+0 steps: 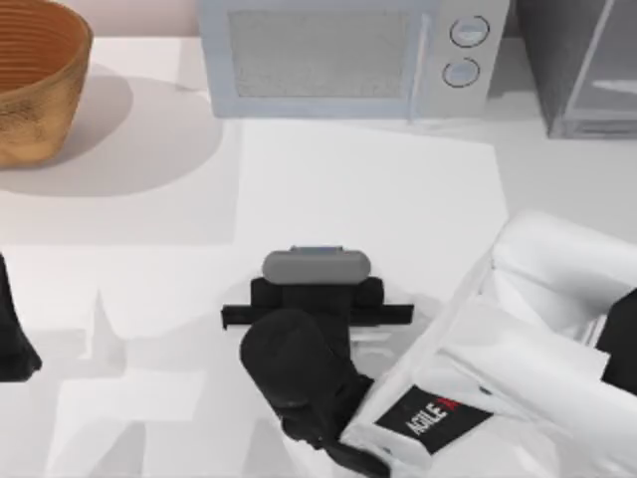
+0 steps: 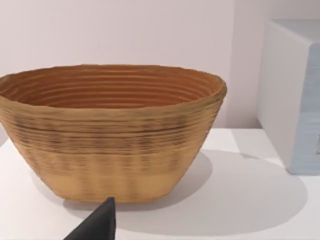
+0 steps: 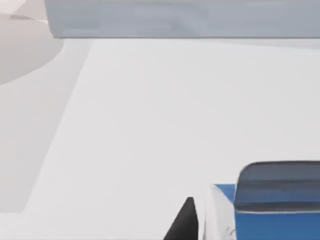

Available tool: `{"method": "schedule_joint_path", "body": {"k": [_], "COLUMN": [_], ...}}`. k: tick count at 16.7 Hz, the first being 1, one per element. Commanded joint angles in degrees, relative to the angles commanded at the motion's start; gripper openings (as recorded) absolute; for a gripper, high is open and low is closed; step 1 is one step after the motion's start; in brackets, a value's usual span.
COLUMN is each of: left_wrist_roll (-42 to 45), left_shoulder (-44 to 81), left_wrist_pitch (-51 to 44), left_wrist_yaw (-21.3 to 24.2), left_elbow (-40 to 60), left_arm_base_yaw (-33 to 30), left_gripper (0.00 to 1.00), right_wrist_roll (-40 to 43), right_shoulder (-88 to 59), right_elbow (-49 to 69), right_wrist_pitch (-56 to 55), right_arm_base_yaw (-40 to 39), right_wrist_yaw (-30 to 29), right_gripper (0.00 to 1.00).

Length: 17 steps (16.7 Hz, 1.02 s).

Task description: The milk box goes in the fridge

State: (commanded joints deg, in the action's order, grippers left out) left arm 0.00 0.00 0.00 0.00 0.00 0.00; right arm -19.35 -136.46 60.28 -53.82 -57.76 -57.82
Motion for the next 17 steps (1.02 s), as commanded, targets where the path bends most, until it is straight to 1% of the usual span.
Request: {"method": "schedule_joint_path", "body": {"k": [3,4,13,17], "left_wrist_roll": [0.00,0.00,0.00,0.00], "left_shoulder": [0.00,0.00,0.00,0.00], "left_wrist_pitch": [0.00,0.00,0.00,0.00], "left_wrist_yaw": [0.00,0.00,0.00,0.00], "left_elbow": [0.00,0.00,0.00,0.00], "left_arm_base_yaw": [0.00,0.00,0.00,0.00], "left_gripper": [1.00,1.00,1.00,1.00], "right_wrist_roll": [0.00,0.00,-0.08,0.09], "right_shoulder": [0.00,0.00,0.18,5.82], "right_elbow": [0.00,0.00,-0.03,0.73], "right_wrist_pitch": [0.00,0.00,0.15,6.20], "right_arm_base_yaw": [0.00,0.00,-0.11,0.17], "right_wrist_yaw": [0.00,0.00,0.00,0.08], "right_gripper": [0.02,0.00,0.00,0.00]}}
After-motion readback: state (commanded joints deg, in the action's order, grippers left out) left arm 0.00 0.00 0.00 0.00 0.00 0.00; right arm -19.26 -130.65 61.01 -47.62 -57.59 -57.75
